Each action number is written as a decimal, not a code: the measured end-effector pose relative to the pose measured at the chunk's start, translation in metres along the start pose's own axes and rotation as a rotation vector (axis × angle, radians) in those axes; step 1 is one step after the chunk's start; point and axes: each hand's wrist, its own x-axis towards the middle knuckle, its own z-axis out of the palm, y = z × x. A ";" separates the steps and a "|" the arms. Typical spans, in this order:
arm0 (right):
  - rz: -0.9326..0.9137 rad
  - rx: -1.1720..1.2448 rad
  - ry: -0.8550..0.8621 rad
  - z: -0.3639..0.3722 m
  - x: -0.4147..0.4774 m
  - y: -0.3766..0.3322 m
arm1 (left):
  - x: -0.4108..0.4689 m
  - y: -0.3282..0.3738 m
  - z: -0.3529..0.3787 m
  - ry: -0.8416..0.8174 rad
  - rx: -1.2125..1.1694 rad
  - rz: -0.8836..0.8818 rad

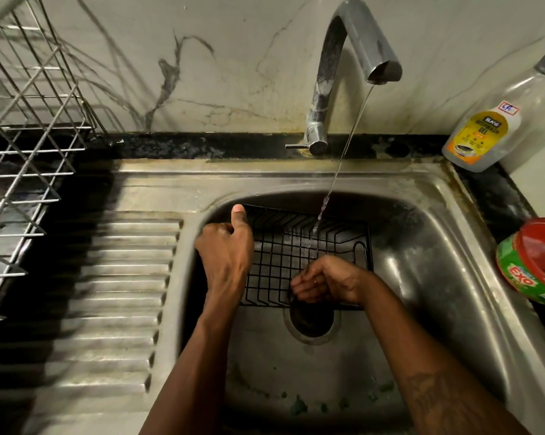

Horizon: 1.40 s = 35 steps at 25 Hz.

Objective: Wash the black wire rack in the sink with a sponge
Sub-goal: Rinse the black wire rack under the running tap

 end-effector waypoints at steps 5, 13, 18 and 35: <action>-0.411 0.733 0.320 0.002 0.027 -0.020 | -0.003 -0.003 0.004 0.038 0.087 0.053; -0.161 0.180 -0.014 0.021 0.010 -0.014 | -0.006 -0.014 0.014 0.024 0.075 0.037; -0.356 0.648 0.242 0.010 0.030 -0.026 | -0.007 -0.022 0.035 0.026 0.094 -0.007; -0.251 0.371 0.211 0.040 0.028 -0.023 | -0.009 -0.036 0.065 -0.036 -0.015 -0.136</action>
